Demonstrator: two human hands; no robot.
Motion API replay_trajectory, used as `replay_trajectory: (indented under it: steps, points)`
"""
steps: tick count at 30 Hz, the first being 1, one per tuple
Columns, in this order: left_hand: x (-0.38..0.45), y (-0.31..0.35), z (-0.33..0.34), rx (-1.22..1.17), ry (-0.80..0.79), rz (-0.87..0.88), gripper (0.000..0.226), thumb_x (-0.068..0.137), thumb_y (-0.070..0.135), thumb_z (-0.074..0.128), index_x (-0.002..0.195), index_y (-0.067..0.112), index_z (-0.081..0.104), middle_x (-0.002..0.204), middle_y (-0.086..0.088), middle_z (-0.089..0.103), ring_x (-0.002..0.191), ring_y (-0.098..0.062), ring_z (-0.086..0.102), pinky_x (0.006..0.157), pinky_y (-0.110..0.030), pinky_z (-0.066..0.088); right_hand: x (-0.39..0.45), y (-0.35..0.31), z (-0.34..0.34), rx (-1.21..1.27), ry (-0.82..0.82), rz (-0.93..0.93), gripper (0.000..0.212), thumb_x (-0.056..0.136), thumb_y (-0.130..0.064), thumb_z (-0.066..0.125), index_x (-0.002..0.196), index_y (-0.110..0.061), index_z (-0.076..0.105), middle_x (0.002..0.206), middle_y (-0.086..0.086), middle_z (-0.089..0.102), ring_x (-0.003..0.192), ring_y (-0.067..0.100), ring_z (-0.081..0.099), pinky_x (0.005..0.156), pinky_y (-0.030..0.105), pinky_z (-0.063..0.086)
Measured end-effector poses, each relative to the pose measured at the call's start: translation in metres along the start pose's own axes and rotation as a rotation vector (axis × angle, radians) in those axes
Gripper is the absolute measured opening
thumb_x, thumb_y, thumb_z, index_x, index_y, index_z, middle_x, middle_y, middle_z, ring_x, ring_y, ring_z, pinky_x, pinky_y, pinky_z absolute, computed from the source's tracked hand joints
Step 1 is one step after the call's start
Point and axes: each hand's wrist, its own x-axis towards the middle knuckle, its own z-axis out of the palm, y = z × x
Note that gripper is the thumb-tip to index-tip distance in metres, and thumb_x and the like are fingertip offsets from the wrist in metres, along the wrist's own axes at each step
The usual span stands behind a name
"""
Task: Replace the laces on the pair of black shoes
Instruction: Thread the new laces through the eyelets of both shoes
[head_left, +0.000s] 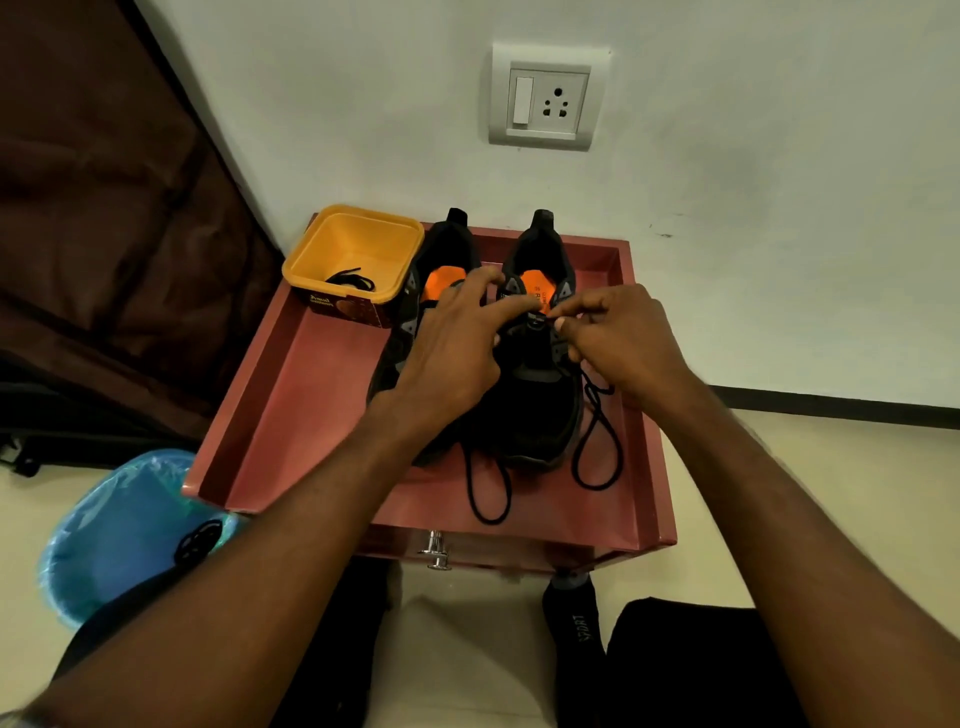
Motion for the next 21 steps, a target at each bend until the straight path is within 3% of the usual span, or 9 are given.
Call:
replay_trajectory:
  steps: [3,7,10,14,18,21]
  points:
    - [0.002,0.002,0.004,0.093,-0.072,0.015,0.072,0.086,-0.006,0.067,0.144,0.034,0.055,0.161,-0.007,0.032,0.129,-0.035,0.050,0.089,-0.050,0.052,-0.002,0.001,0.006,-0.094,-0.015,0.007,0.015,0.091,-0.022,0.071,0.096,-0.030,0.082,0.075,-0.015,0.071,0.070,0.007,0.068,0.069,0.027,0.057]
    - [0.003,0.001,0.002,-0.059,-0.092,-0.008,0.055,0.089,-0.007,0.066,0.132,0.027,0.060,0.145,-0.006,0.043,0.117,-0.030,0.058,0.078,-0.038,0.054,-0.004,0.002,0.010,-0.190,-0.031,-0.029,0.016,0.090,-0.026,0.074,0.103,-0.029,0.082,0.096,-0.007,0.078,0.083,0.011,0.072,0.079,0.037,0.063]
    - [0.002,-0.002,-0.003,-0.093,-0.094,-0.004,0.047,0.087,-0.008,0.067,0.121,0.024,0.066,0.125,-0.005,0.047,0.100,-0.024,0.060,0.070,-0.029,0.044,-0.005,0.002,0.011,-0.253,-0.043,-0.050,0.015,0.089,-0.033,0.076,0.102,-0.034,0.082,0.095,-0.010,0.078,0.082,0.010,0.071,0.076,0.040,0.063]
    - [-0.004,-0.012,-0.003,-0.229,-0.079,0.005,0.045,0.084,-0.010,0.070,0.109,0.027,0.068,0.116,-0.002,0.046,0.091,-0.020,0.061,0.073,-0.035,0.057,-0.005,0.001,0.007,-0.282,-0.087,-0.063,0.011,0.086,-0.039,0.078,0.096,-0.039,0.081,0.088,-0.017,0.076,0.078,0.005,0.069,0.074,0.038,0.062]
    - [-0.006,-0.014,-0.006,-0.258,-0.120,0.008,0.049,0.088,-0.001,0.074,0.126,0.028,0.065,0.114,-0.003,0.048,0.100,-0.022,0.056,0.080,-0.041,0.058,-0.005,0.001,0.009,-0.347,-0.112,-0.077,0.013,0.084,-0.034,0.076,0.094,-0.039,0.082,0.084,-0.020,0.071,0.079,0.006,0.066,0.071,0.032,0.058]
    - [-0.009,-0.010,-0.007,-0.253,-0.154,-0.034,0.072,0.088,-0.002,0.072,0.141,0.039,0.046,0.112,0.000,0.052,0.101,-0.021,0.058,0.080,-0.042,0.057,-0.005,0.006,0.012,-0.284,-0.105,-0.050,0.011,0.083,-0.033,0.077,0.091,-0.038,0.081,0.081,-0.019,0.073,0.074,0.005,0.067,0.070,0.035,0.061]
